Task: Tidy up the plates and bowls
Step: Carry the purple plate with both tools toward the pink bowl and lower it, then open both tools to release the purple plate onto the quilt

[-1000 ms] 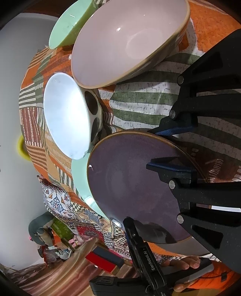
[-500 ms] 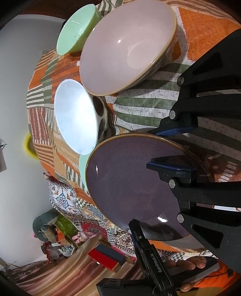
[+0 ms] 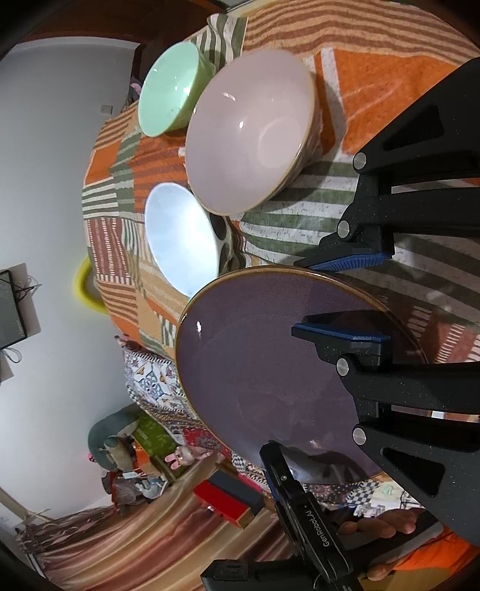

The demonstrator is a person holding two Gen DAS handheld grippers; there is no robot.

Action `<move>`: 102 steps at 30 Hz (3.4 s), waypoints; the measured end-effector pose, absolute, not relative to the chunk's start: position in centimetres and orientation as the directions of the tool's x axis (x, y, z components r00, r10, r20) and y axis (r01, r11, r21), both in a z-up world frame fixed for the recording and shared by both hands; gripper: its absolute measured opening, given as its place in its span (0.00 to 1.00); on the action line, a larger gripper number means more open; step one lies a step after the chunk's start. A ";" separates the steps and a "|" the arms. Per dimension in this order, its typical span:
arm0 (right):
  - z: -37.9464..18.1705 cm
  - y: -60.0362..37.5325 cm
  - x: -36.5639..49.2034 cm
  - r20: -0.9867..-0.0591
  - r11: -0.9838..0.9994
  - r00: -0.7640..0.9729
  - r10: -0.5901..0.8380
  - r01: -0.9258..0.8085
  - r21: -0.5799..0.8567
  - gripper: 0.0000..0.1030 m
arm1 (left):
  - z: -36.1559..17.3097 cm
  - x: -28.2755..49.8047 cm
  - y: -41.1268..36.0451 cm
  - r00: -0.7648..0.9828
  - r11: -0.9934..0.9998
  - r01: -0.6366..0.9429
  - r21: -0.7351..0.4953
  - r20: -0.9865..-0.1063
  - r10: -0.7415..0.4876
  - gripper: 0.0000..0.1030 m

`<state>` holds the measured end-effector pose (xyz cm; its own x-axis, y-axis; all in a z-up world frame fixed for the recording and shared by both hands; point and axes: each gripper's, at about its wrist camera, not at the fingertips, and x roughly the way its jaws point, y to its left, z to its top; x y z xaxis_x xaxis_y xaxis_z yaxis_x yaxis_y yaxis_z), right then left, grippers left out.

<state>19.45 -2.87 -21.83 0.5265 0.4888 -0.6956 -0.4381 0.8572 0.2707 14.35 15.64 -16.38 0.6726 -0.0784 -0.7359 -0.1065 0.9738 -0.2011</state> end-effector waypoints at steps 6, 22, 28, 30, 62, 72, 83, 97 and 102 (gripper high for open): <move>-20.7 -4.4 18.2 -0.666 0.856 0.555 0.498 -0.439 0.275 0.24 | -14.8 13.0 13.9 0.694 0.981 -0.091 -0.174 -0.717 -0.063 0.28; -19.4 -9.4 14.9 -0.625 0.878 0.621 0.473 -0.395 0.272 0.24 | -13.0 10.2 8.1 0.701 0.989 -0.009 -0.151 -0.706 -0.102 0.28; -20.0 -11.1 14.1 -0.632 0.892 0.633 0.448 -0.365 0.267 0.24 | -13.6 10.2 6.0 0.675 0.987 0.026 -0.159 -0.725 -0.135 0.28; -20.3 -11.7 13.8 -0.637 0.897 0.634 0.439 -0.353 0.267 0.24 | -13.9 10.3 5.3 0.665 0.986 0.041 -0.159 -0.732 -0.146 0.28; -26.4 -15.6 14.9 -0.748 0.918 0.532 0.396 -0.255 0.305 0.24 | -21.8 14.0 1.8 0.436 0.977 0.072 -0.201 -0.875 -0.212 0.28; -27.5 -15.9 15.4 -0.776 0.924 0.502 0.381 -0.230 0.305 0.24 | -23.6 14.8 1.5 0.388 0.975 0.068 -0.213 -0.894 -0.222 0.28; -27.4 -15.9 15.6 -0.791 0.930 0.493 0.362 -0.250 0.269 0.30 | -23.3 14.6 1.2 0.421 0.982 0.079 -0.171 -0.887 -0.188 0.28; -23.0 -15.6 13.5 -0.715 0.936 0.608 0.345 -0.279 0.214 0.40 | -17.1 11.9 3.5 0.591 0.984 0.072 -0.161 -0.788 -0.172 0.30; -20.9 -14.4 13.0 -0.668 0.926 0.645 0.370 -0.313 0.210 0.46 | -14.8 10.2 4.8 0.656 0.988 0.059 -0.142 -0.741 -0.145 0.37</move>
<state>12.96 -14.44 -20.93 0.6451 0.3702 -0.6685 -0.3134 0.9260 0.2104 10.21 4.84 -14.79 0.6557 -0.1454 -0.7409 0.0585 0.9881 -0.1421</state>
